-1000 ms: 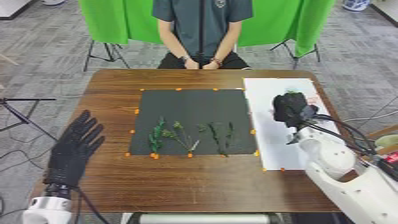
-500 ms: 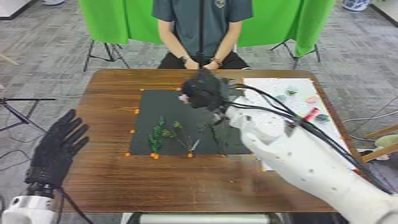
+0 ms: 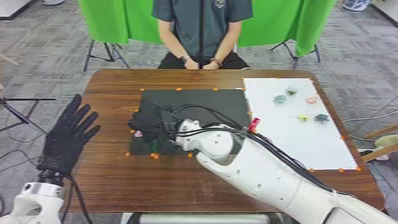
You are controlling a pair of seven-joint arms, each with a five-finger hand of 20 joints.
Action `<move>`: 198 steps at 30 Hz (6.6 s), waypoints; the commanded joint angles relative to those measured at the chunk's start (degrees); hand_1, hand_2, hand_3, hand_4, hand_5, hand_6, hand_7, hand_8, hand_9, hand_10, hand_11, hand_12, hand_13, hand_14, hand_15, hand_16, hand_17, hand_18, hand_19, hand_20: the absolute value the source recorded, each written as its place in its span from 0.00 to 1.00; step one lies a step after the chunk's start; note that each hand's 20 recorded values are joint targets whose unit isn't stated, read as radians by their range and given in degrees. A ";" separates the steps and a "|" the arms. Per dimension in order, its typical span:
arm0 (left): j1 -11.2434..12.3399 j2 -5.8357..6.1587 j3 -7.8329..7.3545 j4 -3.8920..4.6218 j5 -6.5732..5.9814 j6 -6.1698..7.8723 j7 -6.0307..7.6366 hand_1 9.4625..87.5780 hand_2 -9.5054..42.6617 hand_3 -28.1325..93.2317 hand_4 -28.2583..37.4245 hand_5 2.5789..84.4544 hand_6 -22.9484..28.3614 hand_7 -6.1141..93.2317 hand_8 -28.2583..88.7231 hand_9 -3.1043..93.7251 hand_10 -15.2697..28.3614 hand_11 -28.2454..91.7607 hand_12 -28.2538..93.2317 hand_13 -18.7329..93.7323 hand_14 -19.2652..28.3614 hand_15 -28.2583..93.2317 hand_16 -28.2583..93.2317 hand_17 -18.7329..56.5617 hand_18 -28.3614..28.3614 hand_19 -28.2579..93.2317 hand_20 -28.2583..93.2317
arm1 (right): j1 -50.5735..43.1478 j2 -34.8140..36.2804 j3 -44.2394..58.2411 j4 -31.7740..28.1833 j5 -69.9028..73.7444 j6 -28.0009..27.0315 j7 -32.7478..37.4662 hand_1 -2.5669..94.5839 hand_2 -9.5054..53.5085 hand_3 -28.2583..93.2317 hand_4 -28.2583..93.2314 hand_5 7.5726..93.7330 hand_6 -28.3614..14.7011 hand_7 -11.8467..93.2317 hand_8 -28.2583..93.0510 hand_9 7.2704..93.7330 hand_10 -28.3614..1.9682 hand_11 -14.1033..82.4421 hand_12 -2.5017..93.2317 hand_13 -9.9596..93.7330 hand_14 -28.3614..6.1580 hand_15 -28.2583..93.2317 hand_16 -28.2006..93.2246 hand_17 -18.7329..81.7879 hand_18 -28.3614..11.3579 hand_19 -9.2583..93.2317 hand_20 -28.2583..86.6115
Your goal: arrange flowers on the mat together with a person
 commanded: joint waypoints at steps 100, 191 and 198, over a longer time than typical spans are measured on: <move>-0.55 -13.05 4.05 0.88 3.06 -5.18 -1.29 0.22 0.17 0.79 0.02 0.28 0.48 0.24 0.16 0.22 0.58 0.38 0.37 0.31 0.64 0.35 0.29 0.07 0.84 0.54 0.32 | -73.14 13.27 86.36 -50.66 95.44 -18.95 20.03 0.21 0.18 0.93 0.05 0.37 0.51 0.25 0.16 0.37 0.44 0.34 0.28 0.42 0.41 0.49 0.42 0.28 0.15 0.59 0.50; 0.08 -10.93 4.06 0.30 1.92 -3.12 -0.68 0.22 0.16 0.80 0.02 0.28 0.48 0.25 0.15 0.23 0.57 0.38 0.37 0.32 0.64 0.35 0.28 0.08 0.84 0.54 0.32 | -36.05 38.06 51.26 -15.25 14.98 -15.87 28.11 0.67 0.00 0.57 0.00 0.55 0.74 0.47 0.16 0.60 0.73 0.46 0.26 0.71 0.63 0.81 0.42 0.48 0.27 0.90 0.64; 0.14 -11.17 4.21 0.10 2.21 -3.64 -0.89 0.22 0.16 0.80 0.02 0.28 0.48 0.25 0.15 0.23 0.57 0.38 0.37 0.32 0.64 0.35 0.28 0.08 0.84 0.54 0.32 | -34.10 36.79 49.35 -11.86 14.42 -14.04 27.25 0.60 0.00 0.66 0.00 0.58 0.73 0.48 0.18 0.66 0.72 0.43 0.29 0.76 0.65 0.83 0.44 0.50 0.25 0.93 0.66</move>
